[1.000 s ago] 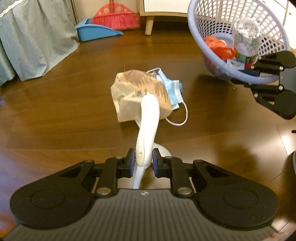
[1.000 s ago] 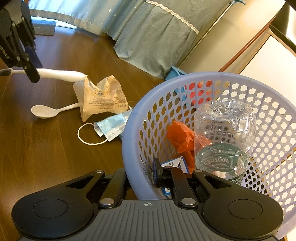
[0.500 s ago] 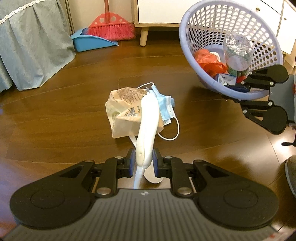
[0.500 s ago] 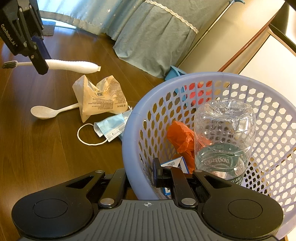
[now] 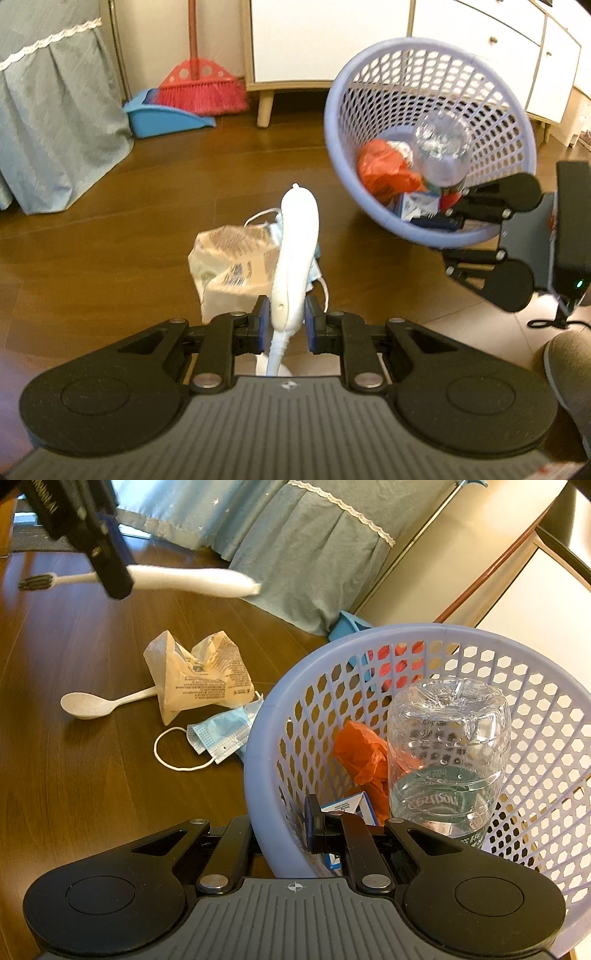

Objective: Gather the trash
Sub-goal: 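Lift the white toothbrush with the left gripper toward the basket, then drop the toothbrush into the lavender basket by opening the left gripper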

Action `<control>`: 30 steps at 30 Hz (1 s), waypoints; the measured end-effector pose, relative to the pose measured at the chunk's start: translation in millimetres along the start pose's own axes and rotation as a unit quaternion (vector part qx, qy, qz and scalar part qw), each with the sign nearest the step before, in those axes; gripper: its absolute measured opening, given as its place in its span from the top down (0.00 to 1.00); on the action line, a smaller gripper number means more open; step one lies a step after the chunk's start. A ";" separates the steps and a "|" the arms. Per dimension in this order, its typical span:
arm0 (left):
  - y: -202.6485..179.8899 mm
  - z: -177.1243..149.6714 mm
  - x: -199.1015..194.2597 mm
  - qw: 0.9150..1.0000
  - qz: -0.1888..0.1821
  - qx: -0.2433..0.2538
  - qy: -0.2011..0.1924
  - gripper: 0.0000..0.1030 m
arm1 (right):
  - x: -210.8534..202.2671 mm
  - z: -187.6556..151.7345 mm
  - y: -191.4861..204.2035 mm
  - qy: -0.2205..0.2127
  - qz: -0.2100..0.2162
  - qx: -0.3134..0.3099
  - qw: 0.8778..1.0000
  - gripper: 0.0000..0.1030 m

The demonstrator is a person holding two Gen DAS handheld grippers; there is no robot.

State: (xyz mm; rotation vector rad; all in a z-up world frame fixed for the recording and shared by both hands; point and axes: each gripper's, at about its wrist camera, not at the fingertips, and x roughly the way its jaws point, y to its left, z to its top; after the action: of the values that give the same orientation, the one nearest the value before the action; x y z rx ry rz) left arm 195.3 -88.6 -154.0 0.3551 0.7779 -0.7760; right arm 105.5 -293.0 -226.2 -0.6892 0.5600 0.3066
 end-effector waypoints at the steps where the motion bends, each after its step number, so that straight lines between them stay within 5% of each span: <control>1: -1.5 3.1 -0.7 1.000 -0.002 0.002 -0.002 0.85 | -0.1 0.1 0.0 0.000 0.000 0.000 1.000 0.94; 17: -50.3 93.6 6.1 0.993 -0.044 0.097 -0.041 0.85 | 0.3 0.9 -0.9 -0.001 0.001 0.004 1.000 0.94; 24: -87.2 142.6 41.1 0.988 -0.076 0.135 -0.018 0.85 | -0.6 1.8 -3.9 -0.003 0.001 0.019 1.000 0.94; 30: -98.2 174.7 68.5 0.988 -0.094 0.120 -0.038 0.83 | -1.8 0.5 -3.9 -0.005 0.002 0.022 1.000 0.94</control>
State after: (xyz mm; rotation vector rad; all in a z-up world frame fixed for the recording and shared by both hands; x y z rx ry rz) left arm 240.5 -284.8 -88.2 0.4698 0.6533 -1.0600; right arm 106.0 -295.7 -222.9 -0.6426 0.5568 0.3010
